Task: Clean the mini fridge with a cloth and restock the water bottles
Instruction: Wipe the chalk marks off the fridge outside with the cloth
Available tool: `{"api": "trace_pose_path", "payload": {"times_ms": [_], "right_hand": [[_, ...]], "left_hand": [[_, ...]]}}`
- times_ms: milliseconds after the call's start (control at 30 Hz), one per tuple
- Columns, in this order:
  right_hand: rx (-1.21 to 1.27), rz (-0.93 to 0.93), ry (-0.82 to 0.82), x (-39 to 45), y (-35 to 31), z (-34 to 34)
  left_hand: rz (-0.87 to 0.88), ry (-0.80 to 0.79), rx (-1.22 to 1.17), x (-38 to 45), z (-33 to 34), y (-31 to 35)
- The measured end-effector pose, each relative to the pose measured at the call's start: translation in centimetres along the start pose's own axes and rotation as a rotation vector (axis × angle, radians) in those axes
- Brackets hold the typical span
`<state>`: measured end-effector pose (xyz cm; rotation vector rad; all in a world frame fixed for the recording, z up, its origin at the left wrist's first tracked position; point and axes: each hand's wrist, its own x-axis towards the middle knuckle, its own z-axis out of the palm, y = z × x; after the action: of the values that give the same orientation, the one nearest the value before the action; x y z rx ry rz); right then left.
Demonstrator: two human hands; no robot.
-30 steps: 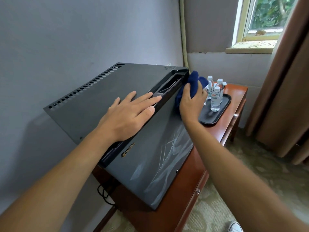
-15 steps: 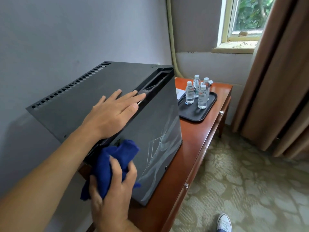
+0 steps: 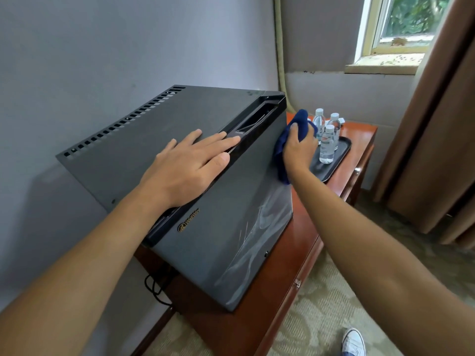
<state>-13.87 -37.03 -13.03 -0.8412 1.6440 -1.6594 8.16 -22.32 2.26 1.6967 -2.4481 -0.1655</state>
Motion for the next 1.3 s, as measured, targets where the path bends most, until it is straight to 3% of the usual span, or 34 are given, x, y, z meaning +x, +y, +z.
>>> {"api": "trace_pose_path", "payload": {"times_ms": [133, 300, 533, 667, 800, 933, 1100, 1300], "right_hand": [[0.037, -0.051, 0.032, -1.3, 0.6, 0.4], [0.072, -0.084, -0.006, -11.7, 2.2, 1.1], [0.111, -0.162, -0.194, -31.6, 3.2, 0.5], [0.15, -0.226, -0.313, -36.2, 3.4, -0.3], [0.144, -0.28, -0.292, -31.7, 3.5, -0.3], [0.128, -0.149, -0.105, -20.9, 2.6, 0.5], [0.051, -0.053, -0.006, -6.6, 1.8, 0.0], [0.047, 0.016, -0.015, -2.5, 2.0, -0.5]], "left_hand": [[-0.002, 0.001, -0.003, 0.0, 0.1, 0.0], [-0.003, 0.012, 0.005, 0.1, 0.1, 0.0], [-0.044, -0.015, -0.034, 0.1, 0.0, 0.1], [-0.05, -0.017, -0.028, -0.1, 0.0, 0.1], [-0.042, -0.013, -0.014, 0.0, 0.0, 0.0], [-0.038, -0.004, -0.015, 0.1, 0.1, 0.0], [-0.025, -0.027, 0.035, 0.0, -0.2, 0.3], [-0.016, -0.024, 0.067, -0.2, -0.4, 0.4]]}}
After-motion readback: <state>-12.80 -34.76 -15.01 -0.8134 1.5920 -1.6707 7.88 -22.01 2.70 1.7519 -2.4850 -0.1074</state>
